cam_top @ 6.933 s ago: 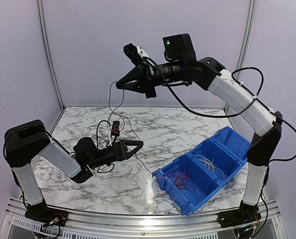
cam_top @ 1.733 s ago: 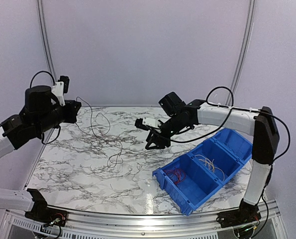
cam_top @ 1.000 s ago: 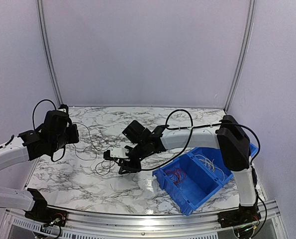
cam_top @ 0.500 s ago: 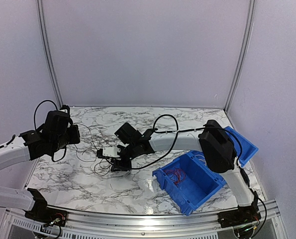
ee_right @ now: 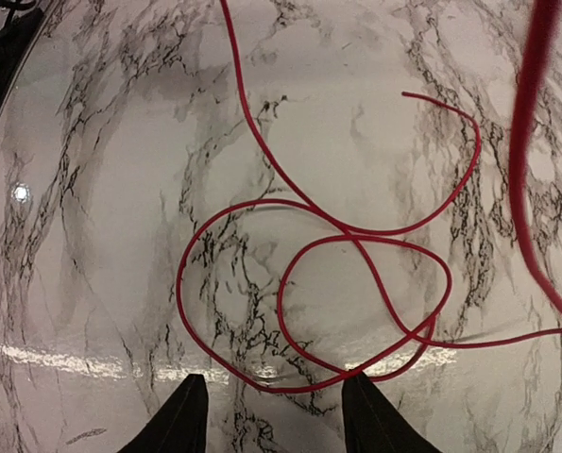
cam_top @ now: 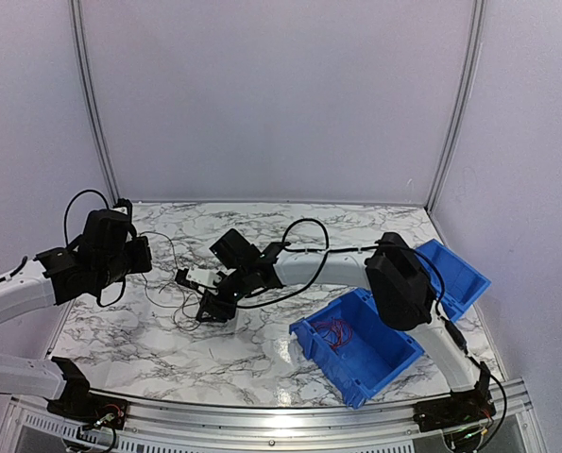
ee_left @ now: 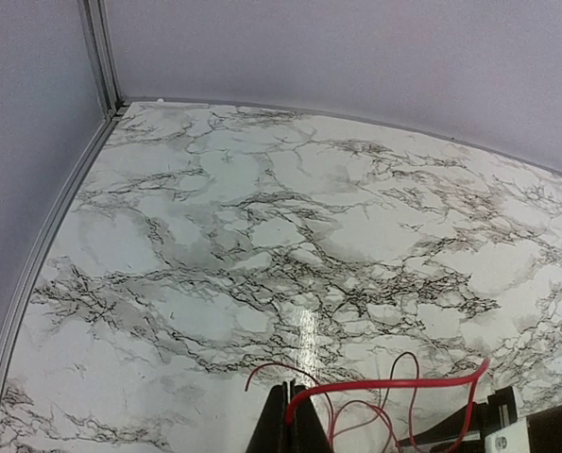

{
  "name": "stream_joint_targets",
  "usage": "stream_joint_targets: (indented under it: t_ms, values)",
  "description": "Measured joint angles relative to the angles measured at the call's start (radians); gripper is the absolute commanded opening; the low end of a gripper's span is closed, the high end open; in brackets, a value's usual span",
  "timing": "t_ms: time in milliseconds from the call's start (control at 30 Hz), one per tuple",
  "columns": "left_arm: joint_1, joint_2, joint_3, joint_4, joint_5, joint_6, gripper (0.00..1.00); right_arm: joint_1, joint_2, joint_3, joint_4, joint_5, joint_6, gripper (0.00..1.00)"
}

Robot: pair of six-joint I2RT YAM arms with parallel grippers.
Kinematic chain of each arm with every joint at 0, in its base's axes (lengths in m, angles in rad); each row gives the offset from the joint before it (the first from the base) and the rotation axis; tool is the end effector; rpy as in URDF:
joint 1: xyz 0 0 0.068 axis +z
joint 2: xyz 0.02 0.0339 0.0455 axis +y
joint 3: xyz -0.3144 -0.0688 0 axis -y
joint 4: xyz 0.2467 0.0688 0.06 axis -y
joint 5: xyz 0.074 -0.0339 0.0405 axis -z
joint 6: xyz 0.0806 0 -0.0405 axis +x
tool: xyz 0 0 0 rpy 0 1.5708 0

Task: Untangle the cables

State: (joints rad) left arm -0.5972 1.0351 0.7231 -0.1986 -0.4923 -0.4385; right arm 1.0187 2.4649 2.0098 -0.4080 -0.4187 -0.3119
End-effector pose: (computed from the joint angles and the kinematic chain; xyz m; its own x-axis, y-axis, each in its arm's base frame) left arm 0.2193 -0.1030 0.2944 -0.4315 -0.1590 -0.8880 -0.0316 0.9864 -0.1613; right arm 0.2915 0.5358 0.1437 -0.0981 -0.6937 -0.7135 -0.9946 0.0433 0.0945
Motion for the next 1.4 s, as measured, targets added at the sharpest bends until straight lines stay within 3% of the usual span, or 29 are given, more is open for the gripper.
stream_joint_targets:
  t_ms: [200,533,733,900,1167,1400]
  values:
    - [0.000,-0.009,-0.003,0.008,0.005,0.000,0.00,-0.014,0.024,0.026,0.019,-0.005,0.119,0.38]
    - [0.000,-0.032,-0.010,0.010,0.013,0.000,0.00,-0.023,0.118,0.116,0.054,-0.010,0.217,0.01]
    - [0.000,-0.049,-0.010,0.007,0.007,0.001,0.00,-0.029,0.113,0.112,0.060,-0.010,0.221,0.00]
    - [0.004,-0.077,-0.003,-0.028,-0.058,0.028,0.00,-0.077,-0.019,-0.033,0.050,-0.012,0.193,0.00]
    - [0.045,-0.159,0.058,-0.111,-0.226,0.087,0.00,-0.334,-0.387,-0.222,0.090,0.015,0.145,0.00]
    - [0.069,-0.208,0.085,-0.154,-0.314,0.107,0.00,-0.549,-0.480,-0.245,0.143,0.066,0.124,0.00]
